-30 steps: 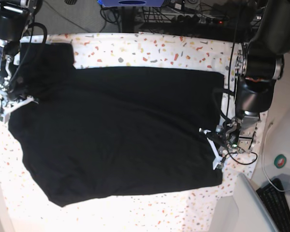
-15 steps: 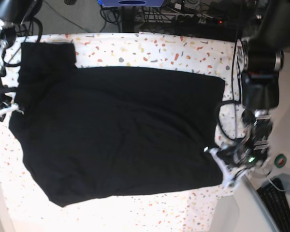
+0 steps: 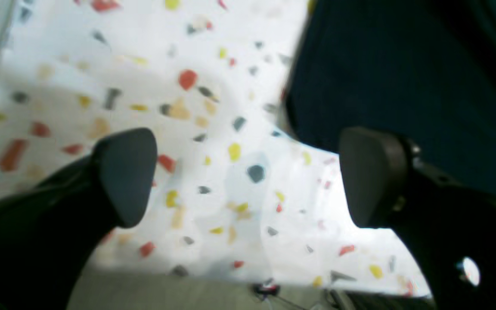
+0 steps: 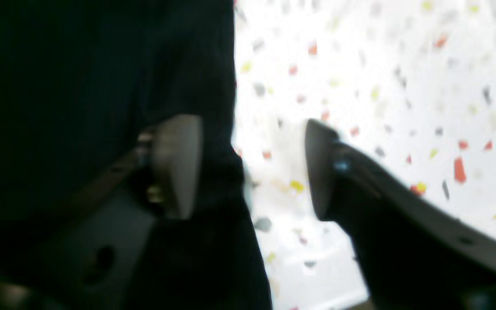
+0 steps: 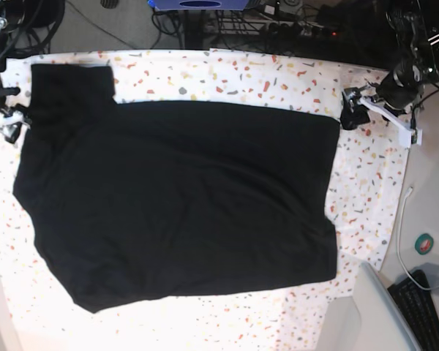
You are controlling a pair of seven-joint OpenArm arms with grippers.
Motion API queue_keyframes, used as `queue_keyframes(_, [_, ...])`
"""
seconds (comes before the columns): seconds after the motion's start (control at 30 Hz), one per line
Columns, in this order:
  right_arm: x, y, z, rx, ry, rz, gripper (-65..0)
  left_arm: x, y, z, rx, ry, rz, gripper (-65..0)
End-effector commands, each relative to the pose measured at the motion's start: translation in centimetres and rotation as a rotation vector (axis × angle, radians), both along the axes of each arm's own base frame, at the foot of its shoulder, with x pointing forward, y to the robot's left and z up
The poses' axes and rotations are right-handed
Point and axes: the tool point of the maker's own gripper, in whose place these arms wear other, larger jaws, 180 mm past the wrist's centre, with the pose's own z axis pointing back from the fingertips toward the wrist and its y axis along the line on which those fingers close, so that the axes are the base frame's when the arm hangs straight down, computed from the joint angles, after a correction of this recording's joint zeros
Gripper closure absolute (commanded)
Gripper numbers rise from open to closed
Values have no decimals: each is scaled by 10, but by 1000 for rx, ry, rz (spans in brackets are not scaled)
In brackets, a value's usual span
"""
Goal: Layout the t-shirt on the table in an organized manner, then fold the t-shirt properly
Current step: 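Move the left gripper back to the t-shirt's shoulder corner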
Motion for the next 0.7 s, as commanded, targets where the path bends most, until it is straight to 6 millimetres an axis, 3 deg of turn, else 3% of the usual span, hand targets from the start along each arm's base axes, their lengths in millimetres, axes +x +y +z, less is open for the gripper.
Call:
queue_keyframes(0.0, [8,-9,13,-32,-43,-1,-417,6,3,3,-10,-38,10,-650])
queue_keyframes(0.13, [6,-9,9,-25,-36,-9,-417,6,-4,-19,-74,-11,59,-614])
queue_keyframes(0.27, [5,-11,10,-27,-36,-13,-417,16,-24,-28,-134,-28,-1,-599])
queue_keyframes(0.4, [4,-8,6,-18,-30,3,-419,22,-25,-38,-164,-16,6,-574])
queue_keyframes(0.57, [7,16,-17,60,-4,140,-419,29,-35,-48,-192,7,-11,-451])
queue_keyframes(0.67, [-2,17,-33,88,33,133,-423,31,-53,-52,-202,21,-65,-309])
